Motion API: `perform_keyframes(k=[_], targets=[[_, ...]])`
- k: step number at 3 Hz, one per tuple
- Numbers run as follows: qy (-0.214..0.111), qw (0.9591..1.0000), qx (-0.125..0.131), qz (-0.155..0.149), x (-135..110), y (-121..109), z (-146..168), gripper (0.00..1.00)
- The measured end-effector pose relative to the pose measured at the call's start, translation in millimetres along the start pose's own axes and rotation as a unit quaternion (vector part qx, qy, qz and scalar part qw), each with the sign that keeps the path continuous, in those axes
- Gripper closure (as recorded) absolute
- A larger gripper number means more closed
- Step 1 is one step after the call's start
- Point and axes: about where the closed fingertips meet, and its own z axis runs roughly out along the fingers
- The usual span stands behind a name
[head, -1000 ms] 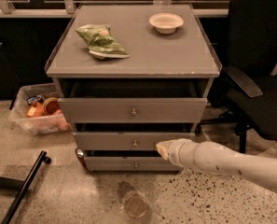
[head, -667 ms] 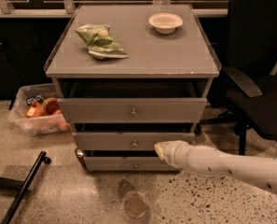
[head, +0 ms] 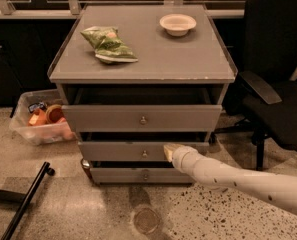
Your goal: Open middle drawer
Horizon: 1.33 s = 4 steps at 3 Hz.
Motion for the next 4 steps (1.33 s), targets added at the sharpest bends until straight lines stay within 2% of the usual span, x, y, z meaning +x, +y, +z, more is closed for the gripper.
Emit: perform_keyframes(k=[2,4], targets=[[-0.039,0.9989,0.002,0.025,-7,-11,61,1.00],[-0.082,0.9954,0.007,0.048,-24,-16,100,1.00]])
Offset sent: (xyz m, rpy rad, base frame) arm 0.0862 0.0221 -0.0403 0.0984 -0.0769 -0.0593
